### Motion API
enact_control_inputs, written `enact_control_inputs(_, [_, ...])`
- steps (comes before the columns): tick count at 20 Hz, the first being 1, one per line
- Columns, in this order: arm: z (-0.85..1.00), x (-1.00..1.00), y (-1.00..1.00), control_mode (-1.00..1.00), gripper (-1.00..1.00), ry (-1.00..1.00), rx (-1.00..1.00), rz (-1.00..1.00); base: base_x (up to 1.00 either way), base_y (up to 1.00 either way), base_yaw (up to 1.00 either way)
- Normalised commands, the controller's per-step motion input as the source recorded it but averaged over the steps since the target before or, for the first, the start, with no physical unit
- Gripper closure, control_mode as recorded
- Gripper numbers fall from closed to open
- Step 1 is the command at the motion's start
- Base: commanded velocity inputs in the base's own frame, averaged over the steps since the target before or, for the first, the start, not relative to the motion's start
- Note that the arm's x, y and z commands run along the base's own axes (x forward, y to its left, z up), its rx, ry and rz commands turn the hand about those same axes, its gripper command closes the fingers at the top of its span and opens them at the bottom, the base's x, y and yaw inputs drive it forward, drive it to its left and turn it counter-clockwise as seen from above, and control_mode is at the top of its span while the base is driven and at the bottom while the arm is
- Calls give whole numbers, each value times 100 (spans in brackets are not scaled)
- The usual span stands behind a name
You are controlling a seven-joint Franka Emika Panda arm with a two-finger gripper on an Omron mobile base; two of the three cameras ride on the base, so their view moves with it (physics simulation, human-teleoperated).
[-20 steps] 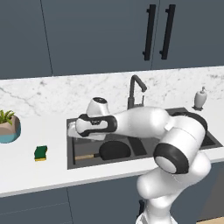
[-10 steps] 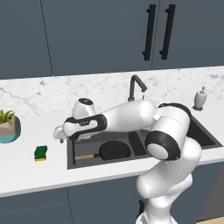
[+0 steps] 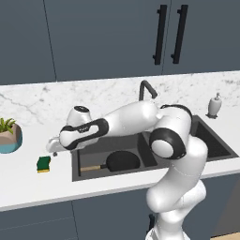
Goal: Pick the pan and sponge and place them into the sink. Then turn on the water.
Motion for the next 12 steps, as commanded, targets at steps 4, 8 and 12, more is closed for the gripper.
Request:
enact_control_inputs(4, [0,1,73,-100,-100,0,0,6,0,0,0])
enact_control_inputs(8, [0,0,59,-100,-100,0,0,1,0,0,0])
enact_control_inputs(12, [-4,0,33,-100,-100,0,-2,0,0,0,0])
